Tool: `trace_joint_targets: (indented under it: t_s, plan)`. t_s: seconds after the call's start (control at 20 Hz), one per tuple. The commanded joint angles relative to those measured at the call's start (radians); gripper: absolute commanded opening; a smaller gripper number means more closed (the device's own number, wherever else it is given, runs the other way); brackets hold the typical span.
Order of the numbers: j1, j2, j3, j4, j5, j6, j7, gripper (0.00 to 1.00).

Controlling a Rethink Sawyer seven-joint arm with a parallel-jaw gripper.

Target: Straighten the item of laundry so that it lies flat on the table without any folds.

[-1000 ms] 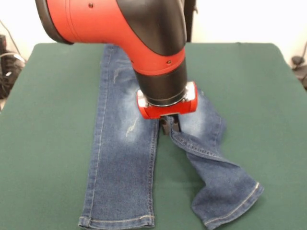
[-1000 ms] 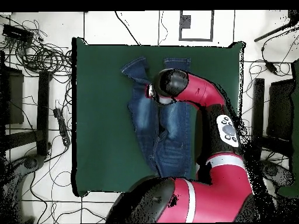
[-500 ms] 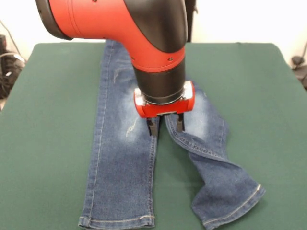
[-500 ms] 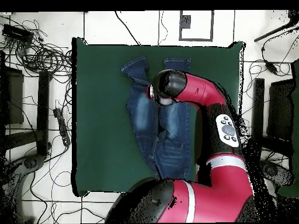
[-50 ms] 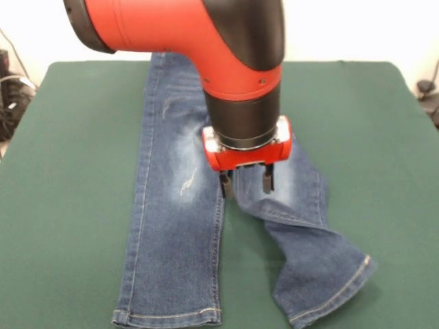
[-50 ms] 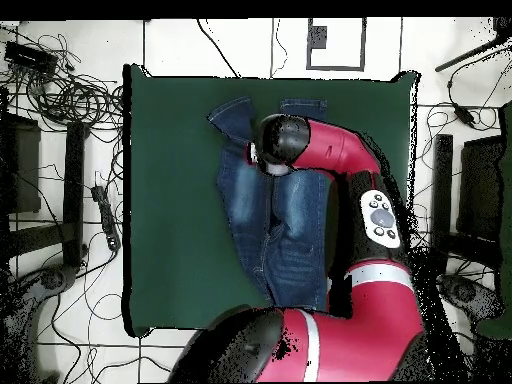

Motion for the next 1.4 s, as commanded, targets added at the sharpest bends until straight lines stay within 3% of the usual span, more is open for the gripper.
trace_joint_targets:
  t_s: [0.05, 0.8, 1.4]
  plan:
    - [0.082, 0.069, 0.066, -0.056, -0.076, 0.077, -0.048, 1.00]
    - [0.141, 0.140, 0.080, -0.205, -0.177, 0.168, -0.115, 1.00]
    - [0.128, 0.184, 0.139, -0.199, -0.104, 0.166, -0.067, 1.00]
